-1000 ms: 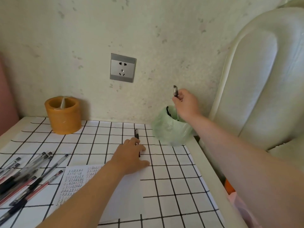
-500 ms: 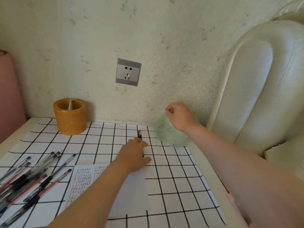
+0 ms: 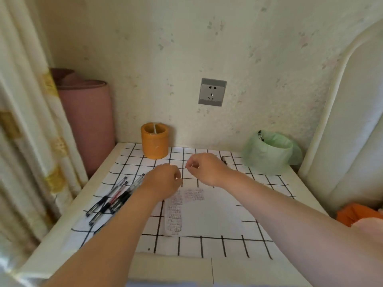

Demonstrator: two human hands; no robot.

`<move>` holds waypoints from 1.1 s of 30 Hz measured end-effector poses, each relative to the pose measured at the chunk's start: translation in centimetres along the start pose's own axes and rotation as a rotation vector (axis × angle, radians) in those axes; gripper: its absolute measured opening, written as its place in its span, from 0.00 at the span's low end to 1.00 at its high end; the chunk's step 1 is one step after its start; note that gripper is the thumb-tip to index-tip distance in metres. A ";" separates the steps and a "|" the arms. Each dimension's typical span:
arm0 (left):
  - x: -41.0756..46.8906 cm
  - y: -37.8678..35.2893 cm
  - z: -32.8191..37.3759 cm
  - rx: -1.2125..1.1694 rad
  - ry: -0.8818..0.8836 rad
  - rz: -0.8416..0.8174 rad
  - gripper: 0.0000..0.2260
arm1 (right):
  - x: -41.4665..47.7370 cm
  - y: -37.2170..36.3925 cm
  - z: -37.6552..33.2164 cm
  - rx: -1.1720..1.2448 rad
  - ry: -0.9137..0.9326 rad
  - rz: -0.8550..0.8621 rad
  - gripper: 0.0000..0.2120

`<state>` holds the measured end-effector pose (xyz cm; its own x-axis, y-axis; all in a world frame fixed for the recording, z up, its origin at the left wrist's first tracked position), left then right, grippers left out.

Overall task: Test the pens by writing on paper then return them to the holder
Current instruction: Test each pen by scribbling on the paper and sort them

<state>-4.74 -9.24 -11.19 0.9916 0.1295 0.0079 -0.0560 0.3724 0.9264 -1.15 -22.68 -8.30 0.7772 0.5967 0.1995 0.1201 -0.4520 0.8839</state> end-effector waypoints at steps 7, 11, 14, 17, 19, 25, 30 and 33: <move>-3.1 2.9 -9.0 0.080 0.131 -0.087 0.04 | 0.5 -7.4 -8.2 -0.073 0.224 -0.218 0.09; -4.3 2.7 -10.6 0.027 0.101 -0.195 0.08 | 0.3 -9.4 -10.5 -0.178 0.366 -0.216 0.08; -5.1 2.4 -10.8 0.038 0.052 -0.250 0.10 | 0.2 -10.4 -11.6 -0.314 0.483 -0.210 0.07; -5.5 2.6 -10.7 0.096 -0.007 -0.254 0.10 | 0.1 -10.5 -11.7 -0.332 0.535 -0.195 0.06; -5.5 2.9 -10.5 0.103 -0.016 -0.239 0.10 | 0.0 -10.2 -11.8 -0.312 0.551 -0.205 0.06; -4.8 4.5 -9.2 -0.032 -0.023 -0.182 0.02 | 0.3 -6.6 -11.0 -0.115 0.444 -0.072 0.06; -4.4 5.7 -8.2 -0.176 0.000 -0.063 0.02 | -0.4 -3.6 -9.0 -0.078 0.342 0.056 0.06; -4.5 5.4 -6.4 -0.260 -0.056 -0.030 0.04 | -1.3 -3.0 -7.6 -0.052 0.284 0.057 0.08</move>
<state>-10.25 -1.89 -8.66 0.9978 0.0659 0.0093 -0.0471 0.5997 0.7989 -7.22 -17.06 -7.99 0.5771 0.7361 0.3537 0.0439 -0.4604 0.8866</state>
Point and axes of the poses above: each hand's wrist, its own x-axis towards the middle knuckle, its own y-axis out of the back of the hand, z = x × y, the point moved 7 cm from there along x, towards the middle knuckle, and after that the axes turned 12 degrees about y, right-handed, at the moved point
